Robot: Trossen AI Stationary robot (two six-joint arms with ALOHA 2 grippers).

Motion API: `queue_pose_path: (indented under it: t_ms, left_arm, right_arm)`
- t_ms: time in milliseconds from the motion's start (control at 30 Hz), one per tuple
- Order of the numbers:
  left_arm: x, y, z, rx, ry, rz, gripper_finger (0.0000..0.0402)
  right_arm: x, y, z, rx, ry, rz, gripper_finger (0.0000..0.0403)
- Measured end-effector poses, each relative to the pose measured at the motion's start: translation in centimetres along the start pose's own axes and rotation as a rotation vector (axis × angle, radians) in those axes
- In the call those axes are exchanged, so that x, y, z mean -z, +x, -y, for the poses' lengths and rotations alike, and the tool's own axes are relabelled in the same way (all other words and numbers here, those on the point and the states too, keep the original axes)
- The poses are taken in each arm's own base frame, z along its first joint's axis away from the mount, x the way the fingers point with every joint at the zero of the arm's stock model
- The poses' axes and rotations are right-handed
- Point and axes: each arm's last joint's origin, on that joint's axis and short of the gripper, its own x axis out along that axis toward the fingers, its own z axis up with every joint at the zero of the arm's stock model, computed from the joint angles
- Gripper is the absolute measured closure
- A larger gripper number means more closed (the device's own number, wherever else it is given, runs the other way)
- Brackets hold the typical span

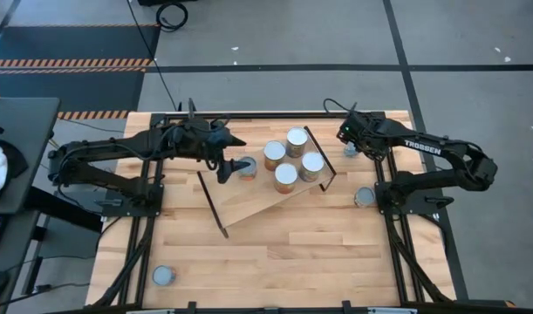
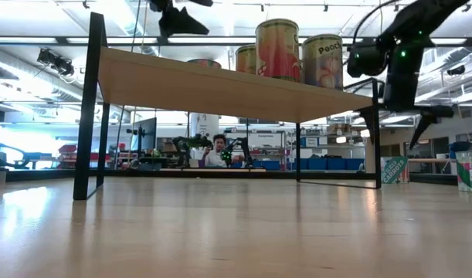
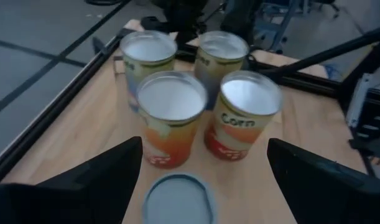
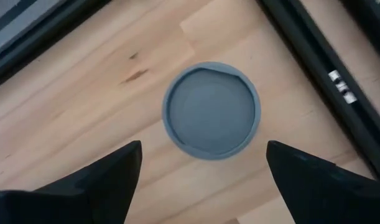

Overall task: Pick and place cans onto a shelf
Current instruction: Put the small canned carrot on the shelf

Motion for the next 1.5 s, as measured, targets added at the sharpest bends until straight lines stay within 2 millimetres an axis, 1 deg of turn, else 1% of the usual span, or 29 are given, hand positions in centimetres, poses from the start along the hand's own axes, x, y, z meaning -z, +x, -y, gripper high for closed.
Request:
queue_pose_path:
  t_ms: [100,200,300,433,600,767,933,1133,1233,1300,1400,1500]
  left_arm:
    - [0.0,-0.1,-0.1,-0.026,-0.003,0.001,0.0049]
    - [0.1,-0.1,-0.1,-0.03,-0.004,-0.006,0.0049]
    - [0.1,-0.1,-0.1,-0.031,-0.001,-0.006,0.0049]
    - [0.1,-0.1,-0.1,-0.032,0.002,-0.005,0.0049]
    - [0.0,-0.1,-0.2,-0.043,0.005,0.002,0.0049]
    - [0.0,-0.1,-0.4,-0.048,0.013,0.004,0.0049]
    - [-0.1,-0.1,-0.6,-0.056,0.019,0.007,0.0049]
    - [-0.1,-0.3,-0.6,-0.055,0.02,0.012,0.0049]
    - [-0.1,-0.3,-0.6,-0.055,0.02,0.009,0.0049]
    - [-0.1,-0.5,-0.5,-0.051,0.022,0.014,0.0049]
    - [-0.2,-0.8,-0.2,-0.038,0.027,0.028,0.0049]
    - [-0.1,-1.3,0.2,-0.026,0.033,0.019,0.0049]
  right_arm:
    - [-0.1,1.1,0.1,-0.038,0.01,-0.024,0.004]
    - [-0.5,1.4,0.1,-0.048,0.011,-0.022,0.0023]
    - [-0.6,1.8,0.4,0.006,0.037,-0.03,0.0016]
    - [-0.5,2.8,0.2,0.054,0.033,-0.04,0.0022]
    - [-0.2,4.4,-0.9,0.058,0.017,-0.03,0.0033]
    - [-0.1,5.2,-1.3,0.12,-0.015,0.013,0.0039]
    - [-0.1,5.6,-1.5,0.138,-0.038,0.057,0.0058]
    - [0.3,5.5,-1.6,0.138,-0.087,0.084,0.0112]
    - [0.7,4.9,-1.7,0.12,-0.133,0.104,0.0112]
    - [0.9,3.8,-1.9,0.103,-0.18,0.142,0.0112]
    - [0.5,0.7,-2.5,0.085,-0.253,0.227,0.0112]
    - [-0.4,-3.2,-3.5,0.043,-0.323,0.3,0.0112]
